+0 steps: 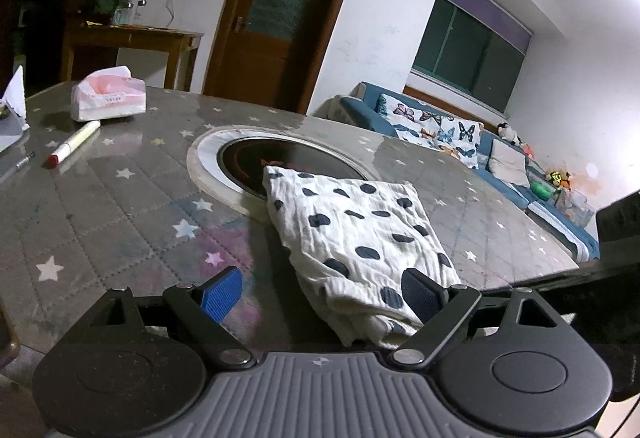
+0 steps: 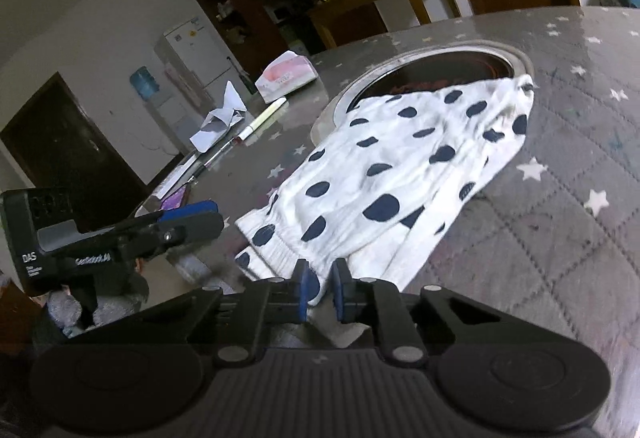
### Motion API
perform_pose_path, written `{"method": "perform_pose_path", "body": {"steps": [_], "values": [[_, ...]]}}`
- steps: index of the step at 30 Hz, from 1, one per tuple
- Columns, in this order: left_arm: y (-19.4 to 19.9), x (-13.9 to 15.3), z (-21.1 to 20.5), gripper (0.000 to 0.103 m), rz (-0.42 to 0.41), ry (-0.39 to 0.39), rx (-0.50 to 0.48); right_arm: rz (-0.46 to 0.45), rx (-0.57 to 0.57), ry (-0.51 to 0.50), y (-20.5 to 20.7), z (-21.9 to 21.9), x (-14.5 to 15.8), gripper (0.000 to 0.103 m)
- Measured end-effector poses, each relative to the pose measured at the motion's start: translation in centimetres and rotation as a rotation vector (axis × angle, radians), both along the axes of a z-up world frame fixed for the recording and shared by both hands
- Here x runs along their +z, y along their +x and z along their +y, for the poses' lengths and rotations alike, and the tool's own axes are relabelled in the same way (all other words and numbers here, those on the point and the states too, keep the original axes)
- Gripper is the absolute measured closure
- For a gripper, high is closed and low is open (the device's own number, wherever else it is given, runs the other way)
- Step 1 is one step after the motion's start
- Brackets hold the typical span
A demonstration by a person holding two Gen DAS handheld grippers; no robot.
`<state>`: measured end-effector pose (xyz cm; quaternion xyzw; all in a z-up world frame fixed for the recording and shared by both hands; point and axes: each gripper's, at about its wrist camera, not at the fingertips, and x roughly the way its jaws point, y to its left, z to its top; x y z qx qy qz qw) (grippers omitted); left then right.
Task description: Fold clothes
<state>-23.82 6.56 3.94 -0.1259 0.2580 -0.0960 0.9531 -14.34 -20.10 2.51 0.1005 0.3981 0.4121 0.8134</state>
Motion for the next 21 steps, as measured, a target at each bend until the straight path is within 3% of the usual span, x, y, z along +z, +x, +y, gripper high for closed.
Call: {"method": "perform_pose_path", "body": {"steps": [6,9,18,21], "values": [[-0.2,0.0,0.0,0.014,-0.001,-0.007,-0.001,0.021,-0.011,0.008,-0.1,0.5,-0.5,0.087],[-0.3,0.1,-0.1,0.014,-0.005,-0.008,-0.001,0.019,-0.018,0.028,0.1,0.6,-0.5,0.092],[-0.5,0.8,0.3,0.014,-0.033,-0.005,0.015,-0.089,-0.043,0.121,-0.9,-1.4,4.3,0.096],[-0.4,1.1,0.3,0.013,-0.044,-0.005,0.011,-0.077,-0.058,0.112,-1.3,-2.0,4.2,0.096]]}}
